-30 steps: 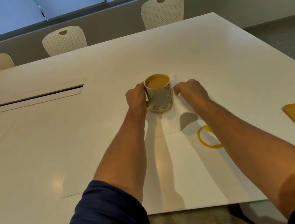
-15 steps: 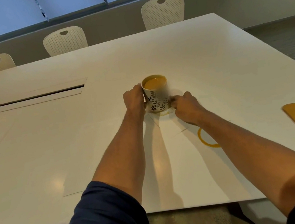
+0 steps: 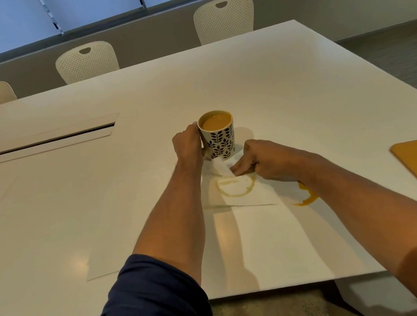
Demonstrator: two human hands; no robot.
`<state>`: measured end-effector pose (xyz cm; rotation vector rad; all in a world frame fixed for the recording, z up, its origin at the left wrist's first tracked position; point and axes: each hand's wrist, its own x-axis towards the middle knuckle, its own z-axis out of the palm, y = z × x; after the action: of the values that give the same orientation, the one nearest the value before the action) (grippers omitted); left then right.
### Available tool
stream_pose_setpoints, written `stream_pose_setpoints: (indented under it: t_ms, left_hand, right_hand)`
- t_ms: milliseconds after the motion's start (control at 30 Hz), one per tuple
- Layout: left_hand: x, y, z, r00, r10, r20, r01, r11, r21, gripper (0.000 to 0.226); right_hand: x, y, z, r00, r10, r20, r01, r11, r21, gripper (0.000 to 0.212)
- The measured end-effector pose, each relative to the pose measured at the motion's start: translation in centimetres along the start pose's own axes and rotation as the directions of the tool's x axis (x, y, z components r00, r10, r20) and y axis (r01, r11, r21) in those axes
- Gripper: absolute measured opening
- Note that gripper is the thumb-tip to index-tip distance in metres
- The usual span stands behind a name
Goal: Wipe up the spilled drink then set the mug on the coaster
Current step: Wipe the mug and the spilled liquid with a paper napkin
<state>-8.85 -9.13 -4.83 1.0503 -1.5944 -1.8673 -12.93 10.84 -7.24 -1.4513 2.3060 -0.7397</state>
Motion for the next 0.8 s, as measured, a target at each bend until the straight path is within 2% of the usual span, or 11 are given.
stream_pose_setpoints:
  t_ms: [133,300,500,633,700,800]
  left_hand:
    - [-0.1,-0.6,0.2,1.0,0.023,0.008,-0.023,1.0,-0.004,0.015]
    - [-0.5,-0.8,0.1,1.0,0.024,-0.006,-0.024,0.999,-0.021,0.03]
    - [-0.8,-0.3,-0.3,1.0,-0.022,-0.021,0.023,0.998,0.052,0.024]
    - [-1.1,-0.6,-0.8,1.0,-0.005,-0.009,0.005,1.0,0.028,0.029]
    - [-1.2,-0.8,-1.0,0.998,0.041,-0.048,-0.039,0.999,0.029,0.032]
    - [-1.8,-0.6,-1.1,0.971,0.108,-0.213,-0.089,0.991,0.1,0.029]
  right_hand:
    - [-0.9,-0.4,0.0,0.997,-0.039,-0.067,0.042,0.998,0.043,0.049]
    - [-1.4,-0.9,-0.2,0.997,-0.053,-0.058,0.052,0.999,-0.005,0.039]
    - [-1.6,-1.2,-0.6,0.997,-0.052,-0.063,0.05,0.998,-0.031,0.043]
    - [-1.7,-1.3,-0.7,0.997,-0.041,-0.062,0.039,0.999,-0.03,0.04]
    - [-1.8,-1.2,-0.8,0.998,-0.033,-0.057,0.032,0.999,-0.021,0.037]
    - [-1.9,-1.0,-0.8,0.998,-0.023,-0.061,0.021,1.0,-0.02,0.034]
